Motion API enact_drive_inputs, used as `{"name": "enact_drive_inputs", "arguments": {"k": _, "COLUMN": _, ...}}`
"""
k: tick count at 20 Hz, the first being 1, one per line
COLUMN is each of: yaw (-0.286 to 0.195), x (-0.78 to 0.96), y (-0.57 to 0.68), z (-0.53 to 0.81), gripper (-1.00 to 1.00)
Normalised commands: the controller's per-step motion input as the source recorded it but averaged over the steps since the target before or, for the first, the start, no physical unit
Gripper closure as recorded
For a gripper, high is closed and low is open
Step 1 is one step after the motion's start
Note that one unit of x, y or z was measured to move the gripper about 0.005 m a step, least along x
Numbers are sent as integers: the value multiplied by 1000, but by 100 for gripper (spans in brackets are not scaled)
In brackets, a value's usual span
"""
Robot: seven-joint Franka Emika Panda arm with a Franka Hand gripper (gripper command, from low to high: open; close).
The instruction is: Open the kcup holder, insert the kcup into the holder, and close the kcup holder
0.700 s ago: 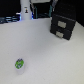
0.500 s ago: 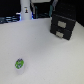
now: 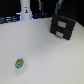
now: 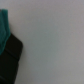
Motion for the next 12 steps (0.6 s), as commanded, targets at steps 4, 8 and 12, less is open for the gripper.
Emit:
{"name": "enact_drive_inputs", "arguments": {"k": 4, "yaw": -120, "x": -373, "y": 781, "z": -49, "gripper": -100}}
{"name": "enact_drive_inputs", "arguments": {"k": 8, "yaw": -136, "x": -362, "y": 736, "z": -153, "gripper": -100}}
{"name": "enact_drive_inputs", "arguments": {"k": 12, "yaw": -143, "x": -355, "y": 689, "z": -243, "gripper": -100}}
